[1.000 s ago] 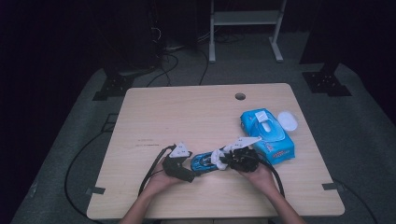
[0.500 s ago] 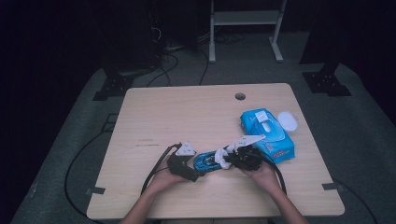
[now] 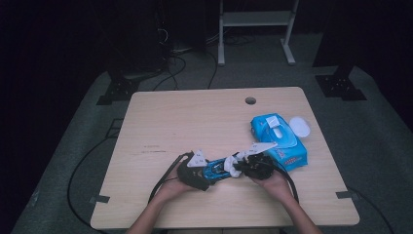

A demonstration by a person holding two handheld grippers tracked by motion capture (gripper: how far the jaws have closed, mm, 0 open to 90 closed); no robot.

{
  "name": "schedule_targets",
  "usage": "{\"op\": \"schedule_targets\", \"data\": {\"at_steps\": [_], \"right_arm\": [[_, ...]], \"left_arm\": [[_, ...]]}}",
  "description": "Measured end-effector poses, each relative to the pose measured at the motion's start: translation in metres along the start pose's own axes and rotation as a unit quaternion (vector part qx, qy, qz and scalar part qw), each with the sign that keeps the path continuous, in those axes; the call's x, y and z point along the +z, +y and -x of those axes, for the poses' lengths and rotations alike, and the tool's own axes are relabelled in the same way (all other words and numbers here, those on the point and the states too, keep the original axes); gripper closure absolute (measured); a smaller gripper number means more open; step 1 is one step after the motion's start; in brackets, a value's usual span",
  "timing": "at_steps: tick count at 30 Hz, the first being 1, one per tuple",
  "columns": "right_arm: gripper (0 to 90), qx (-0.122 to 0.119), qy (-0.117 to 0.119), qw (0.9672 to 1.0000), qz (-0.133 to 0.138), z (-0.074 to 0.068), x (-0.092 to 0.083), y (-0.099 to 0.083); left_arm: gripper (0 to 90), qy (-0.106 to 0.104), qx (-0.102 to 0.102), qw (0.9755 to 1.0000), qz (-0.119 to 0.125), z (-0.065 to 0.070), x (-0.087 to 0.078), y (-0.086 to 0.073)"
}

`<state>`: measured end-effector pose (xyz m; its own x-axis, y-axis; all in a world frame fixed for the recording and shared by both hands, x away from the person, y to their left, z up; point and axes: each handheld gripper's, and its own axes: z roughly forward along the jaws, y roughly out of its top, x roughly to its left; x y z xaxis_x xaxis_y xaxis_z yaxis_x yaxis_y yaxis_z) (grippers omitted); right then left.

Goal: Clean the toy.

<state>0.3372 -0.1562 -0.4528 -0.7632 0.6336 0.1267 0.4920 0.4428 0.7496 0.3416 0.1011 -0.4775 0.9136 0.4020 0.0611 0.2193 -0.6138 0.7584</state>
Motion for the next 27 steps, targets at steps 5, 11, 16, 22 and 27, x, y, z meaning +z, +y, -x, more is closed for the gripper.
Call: {"op": "schedule_targets", "data": {"at_steps": [5, 11, 16, 22, 27], "right_arm": [[84.9, 0.003, -0.001, 1.0000, -0.005, -0.001, -0.001, 0.000], [84.9, -0.023, -0.019, 0.9995, -0.008, -0.010, 0.001, 0.003], [83.9, -0.027, -0.030, 0.9991, -0.012, -0.003, -0.005, 0.002], [83.9, -0.046, -0.061, 0.9970, -0.013, -0.002, -0.007, 0.002], [84.1, -0.060, -0.054, 0.9968, 0.002, -0.019, 0.003, 0.003]], "left_arm": [[24.1, -0.008, -0.003, 1.0000, 0.003, 0.000, 0.001, -0.002], [24.0, -0.001, 0.007, 1.0000, -0.006, 0.002, 0.002, -0.002], [24.4, -0.001, 0.008, 0.9999, -0.007, 0.002, 0.002, -0.002], [24.4, -0.005, 0.003, 1.0000, -0.006, 0.001, 0.002, -0.002], [24.1, -0.010, -0.004, 0.9999, -0.008, 0.000, 0.002, -0.003]]}}
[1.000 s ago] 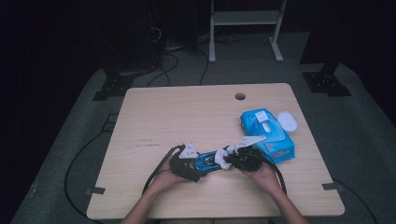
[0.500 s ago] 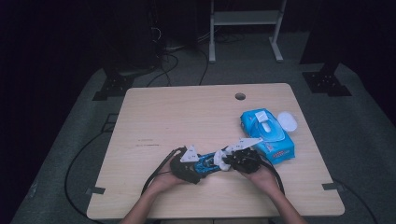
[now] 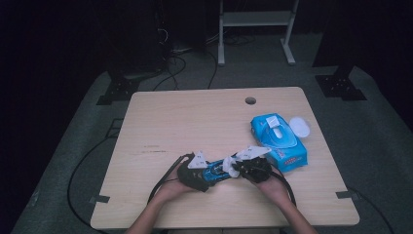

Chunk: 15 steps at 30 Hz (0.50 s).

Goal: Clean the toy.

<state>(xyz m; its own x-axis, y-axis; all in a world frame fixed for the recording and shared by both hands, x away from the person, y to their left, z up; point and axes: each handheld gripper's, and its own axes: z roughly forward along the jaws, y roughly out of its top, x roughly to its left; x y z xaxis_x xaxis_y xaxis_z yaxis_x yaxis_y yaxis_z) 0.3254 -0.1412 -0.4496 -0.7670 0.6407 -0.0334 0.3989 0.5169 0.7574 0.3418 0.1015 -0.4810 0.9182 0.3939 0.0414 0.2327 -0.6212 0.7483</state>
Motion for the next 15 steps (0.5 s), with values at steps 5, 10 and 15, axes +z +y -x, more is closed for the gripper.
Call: {"op": "schedule_targets", "data": {"at_steps": [5, 10, 15], "right_arm": [[84.0, 0.015, 0.010, 0.9998, -0.006, 0.010, -0.003, -0.001], [84.0, 0.027, -0.003, 0.9996, -0.007, 0.020, -0.007, -0.007], [84.0, 0.021, -0.002, 0.9998, -0.004, 0.018, -0.005, -0.007]], "left_arm": [[24.0, 0.000, 0.003, 1.0000, -0.001, 0.000, 0.000, 0.000], [20.2, -0.010, -0.020, 0.9997, -0.004, -0.005, -0.003, -0.003], [22.5, -0.005, -0.011, 0.9999, -0.005, -0.002, -0.003, -0.004]]}}
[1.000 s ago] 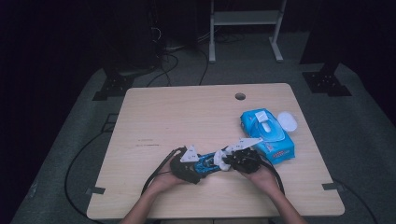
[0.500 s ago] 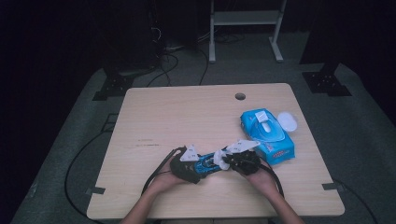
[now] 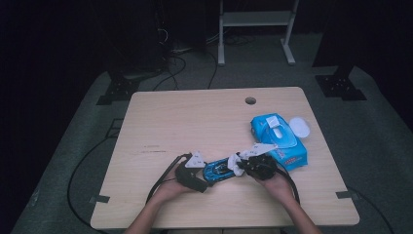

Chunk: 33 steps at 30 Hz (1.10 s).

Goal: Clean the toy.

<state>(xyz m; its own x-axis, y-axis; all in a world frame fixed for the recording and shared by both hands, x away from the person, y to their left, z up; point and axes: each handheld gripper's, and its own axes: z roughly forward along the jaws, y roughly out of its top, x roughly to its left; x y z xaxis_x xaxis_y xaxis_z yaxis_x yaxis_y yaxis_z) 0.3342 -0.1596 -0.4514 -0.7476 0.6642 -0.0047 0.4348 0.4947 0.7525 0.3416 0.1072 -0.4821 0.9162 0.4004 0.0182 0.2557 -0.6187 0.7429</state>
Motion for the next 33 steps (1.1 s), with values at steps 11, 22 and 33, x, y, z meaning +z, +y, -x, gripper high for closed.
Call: {"op": "schedule_targets", "data": {"at_steps": [11, 22, 33], "right_arm": [[84.0, -0.018, 0.020, 0.9995, 0.018, -0.024, 0.009, 0.010], [84.1, 0.022, 0.004, 0.9997, 0.005, -0.002, 0.002, 0.002], [84.0, 0.015, 0.026, 0.9995, 0.013, -0.008, 0.006, 0.003]], "left_arm": [[23.3, 0.001, -0.004, 1.0000, 0.002, 0.000, 0.001, 0.001], [23.3, 0.001, 0.000, 1.0000, 0.000, 0.000, 0.001, 0.001], [23.1, 0.003, 0.004, 1.0000, -0.003, 0.000, -0.002, -0.001]]}}
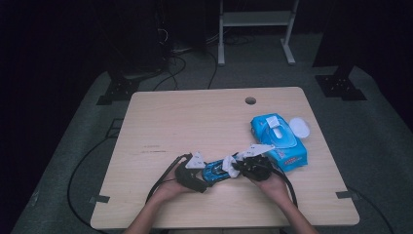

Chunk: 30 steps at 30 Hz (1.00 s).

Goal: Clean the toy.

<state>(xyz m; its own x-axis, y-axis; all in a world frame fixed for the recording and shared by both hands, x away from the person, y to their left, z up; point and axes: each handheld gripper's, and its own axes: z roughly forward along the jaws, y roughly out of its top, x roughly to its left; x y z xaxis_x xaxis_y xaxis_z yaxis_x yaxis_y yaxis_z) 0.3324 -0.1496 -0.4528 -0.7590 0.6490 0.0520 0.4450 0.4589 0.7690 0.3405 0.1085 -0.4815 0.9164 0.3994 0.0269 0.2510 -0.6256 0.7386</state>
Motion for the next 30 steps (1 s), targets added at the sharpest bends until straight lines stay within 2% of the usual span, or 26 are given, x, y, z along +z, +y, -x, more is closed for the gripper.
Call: {"op": "schedule_targets", "data": {"at_steps": [2, 7, 9, 10, 13, 14, 16, 18, 21, 24, 27, 30], "right_arm": [[84.0, 0.006, 0.005, 1.0000, 0.001, 0.002, 0.000, -0.001], [84.1, 0.005, 0.012, 0.9999, 0.003, 0.000, 0.002, 0.000], [84.1, 0.002, 0.009, 1.0000, 0.001, -0.002, 0.002, 0.001], [84.5, -0.004, -0.001, 1.0000, -0.007, -0.006, 0.003, 0.004], [84.6, -0.007, 0.000, 0.9999, -0.012, -0.011, 0.005, 0.010], [84.6, -0.018, 0.012, 0.9997, -0.008, -0.020, 0.010, 0.015], [84.6, -0.026, 0.017, 0.9995, -0.007, -0.025, 0.013, 0.018], [84.6, -0.031, 0.052, 0.9981, -0.008, -0.033, 0.021, 0.024], [84.6, -0.064, 0.055, 0.9962, -0.019, -0.045, 0.031, 0.027], [84.8, -0.044, 0.057, 0.9970, -0.027, -0.038, 0.030, 0.031], [84.7, -0.050, 0.055, 0.9969, -0.027, -0.043, 0.033, 0.032], [84.6, -0.062, 0.075, 0.9947, -0.031, -0.054, 0.047, 0.035]], "left_arm": [[23.0, 0.001, -0.002, 1.0000, -0.003, 0.000, -0.001, 0.000], [23.0, 0.001, -0.006, 1.0000, -0.008, 0.000, -0.005, -0.002], [23.2, 0.001, -0.006, 1.0000, -0.006, -0.001, -0.005, -0.003], [23.4, 0.001, -0.006, 1.0000, -0.006, -0.001, -0.005, -0.004], [23.4, -0.001, -0.007, 1.0000, -0.003, -0.001, -0.004, -0.003], [23.5, 0.000, -0.010, 0.9999, -0.004, 0.000, -0.003, -0.002], [23.5, 0.001, -0.009, 1.0000, -0.004, 0.000, -0.003, -0.002], [23.5, 0.001, -0.010, 0.9999, -0.003, 0.000, -0.003, -0.002], [23.5, 0.002, -0.010, 0.9999, -0.001, 0.001, -0.003, -0.002], [23.4, 0.003, -0.011, 0.9999, -0.002, 0.001, -0.002, -0.002], [23.5, 0.001, -0.010, 1.0000, -0.002, 0.001, -0.002, -0.001], [23.5, 0.003, -0.005, 1.0000, -0.006, 0.001, -0.002, -0.001]]}}
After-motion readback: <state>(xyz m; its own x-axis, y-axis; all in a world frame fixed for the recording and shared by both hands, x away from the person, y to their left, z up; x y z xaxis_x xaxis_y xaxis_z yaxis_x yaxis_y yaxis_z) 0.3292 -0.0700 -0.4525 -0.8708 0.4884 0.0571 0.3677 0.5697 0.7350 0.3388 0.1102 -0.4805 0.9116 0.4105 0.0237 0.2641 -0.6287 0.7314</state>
